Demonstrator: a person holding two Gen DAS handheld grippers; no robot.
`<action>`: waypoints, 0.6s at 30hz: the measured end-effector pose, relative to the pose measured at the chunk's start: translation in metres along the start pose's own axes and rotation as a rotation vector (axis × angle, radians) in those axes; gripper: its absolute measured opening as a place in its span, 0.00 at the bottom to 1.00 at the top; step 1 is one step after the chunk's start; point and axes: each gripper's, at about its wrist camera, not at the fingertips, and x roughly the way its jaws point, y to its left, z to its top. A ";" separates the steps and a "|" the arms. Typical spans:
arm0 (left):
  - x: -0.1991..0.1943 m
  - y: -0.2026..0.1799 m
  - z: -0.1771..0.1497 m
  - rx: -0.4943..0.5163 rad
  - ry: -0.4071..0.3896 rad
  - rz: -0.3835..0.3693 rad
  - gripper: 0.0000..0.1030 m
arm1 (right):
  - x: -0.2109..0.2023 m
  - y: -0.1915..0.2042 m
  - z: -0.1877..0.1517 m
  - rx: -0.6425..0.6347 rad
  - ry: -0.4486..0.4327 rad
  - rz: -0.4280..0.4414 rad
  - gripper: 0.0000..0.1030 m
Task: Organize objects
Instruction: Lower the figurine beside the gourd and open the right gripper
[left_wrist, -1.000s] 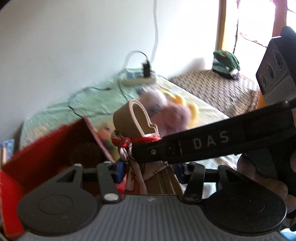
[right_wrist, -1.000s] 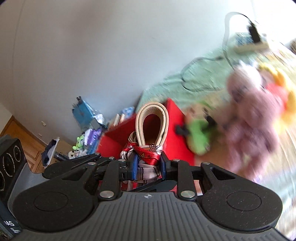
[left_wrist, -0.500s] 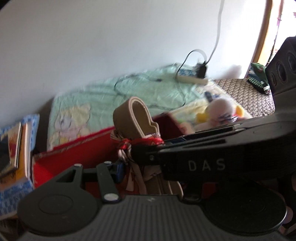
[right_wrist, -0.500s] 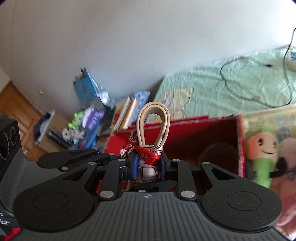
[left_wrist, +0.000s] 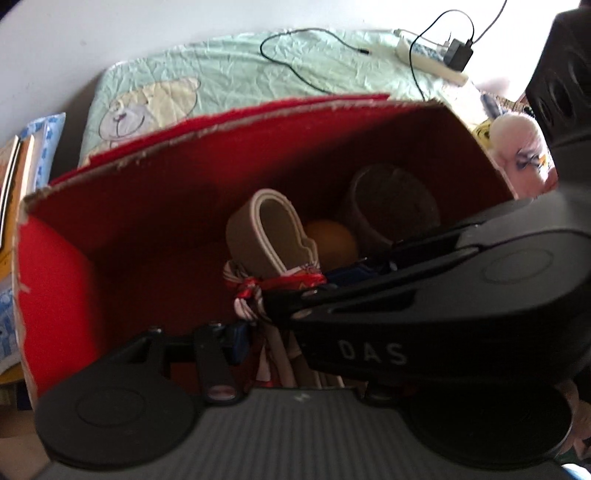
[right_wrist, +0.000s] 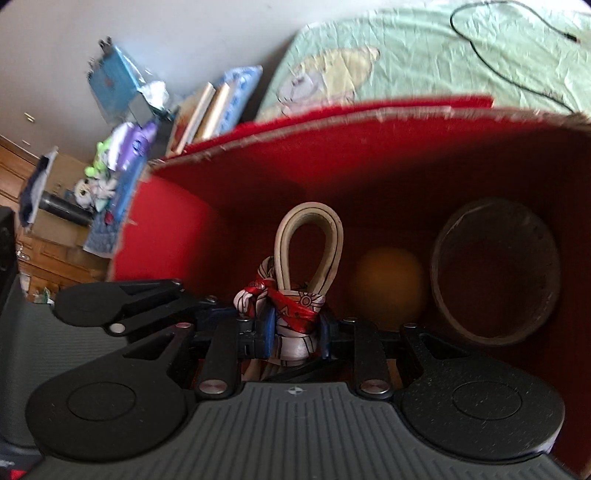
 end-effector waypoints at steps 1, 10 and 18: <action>0.001 0.001 0.001 0.000 0.007 -0.010 0.52 | 0.001 -0.001 0.001 0.011 0.010 -0.013 0.24; 0.005 -0.004 0.005 0.070 0.028 0.045 0.66 | 0.011 -0.007 0.002 0.077 0.064 -0.074 0.23; 0.009 -0.001 0.006 0.051 0.044 0.047 0.74 | 0.011 -0.011 -0.002 0.109 0.062 -0.057 0.24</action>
